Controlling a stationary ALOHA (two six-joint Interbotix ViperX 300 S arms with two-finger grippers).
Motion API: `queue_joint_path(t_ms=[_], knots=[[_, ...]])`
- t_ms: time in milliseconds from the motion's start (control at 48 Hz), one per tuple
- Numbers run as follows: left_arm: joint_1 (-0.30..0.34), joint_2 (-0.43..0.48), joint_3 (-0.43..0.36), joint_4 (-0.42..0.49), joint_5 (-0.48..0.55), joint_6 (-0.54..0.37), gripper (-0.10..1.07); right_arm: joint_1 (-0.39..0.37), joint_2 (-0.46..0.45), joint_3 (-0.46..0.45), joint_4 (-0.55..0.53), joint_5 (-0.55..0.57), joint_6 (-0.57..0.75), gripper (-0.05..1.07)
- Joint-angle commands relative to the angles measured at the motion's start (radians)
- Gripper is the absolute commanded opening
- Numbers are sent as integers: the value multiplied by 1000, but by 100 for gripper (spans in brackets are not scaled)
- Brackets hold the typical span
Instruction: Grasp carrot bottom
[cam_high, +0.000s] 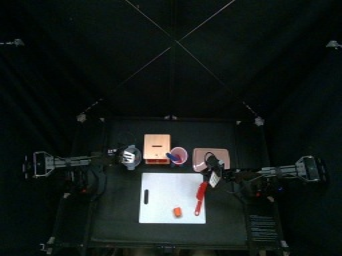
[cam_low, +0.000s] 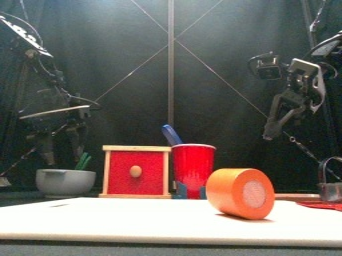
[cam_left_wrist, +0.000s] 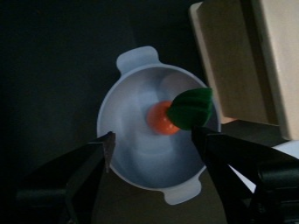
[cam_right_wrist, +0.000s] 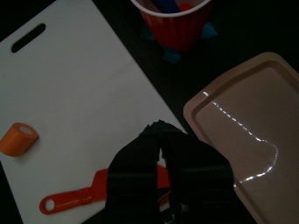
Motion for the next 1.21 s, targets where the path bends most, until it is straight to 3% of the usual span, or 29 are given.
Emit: queue_joint_path(t_ms=[0,229,438,521,688,1188], knots=[[0,-20,-41,3,5,-3,101,-3,-8,-23,0,-2,-2,8],[-187,-43,-112,-17,14,-26,101,-6,-9,-28,0,0,-3,8],[-379,67,-212,0,6,-44,101,-6,-9,-29,-2,-2,-3,8],[-413,135,-253,-40,18,-61,101,-6,-9,-31,0,0,-3,8],[-437,265,-333,-245,43,-161,101,-6,-9,-34,34,0,-2,8],[-615,560,-670,-267,72,-549,101,-11,5,-31,37,-3,-3,8]])
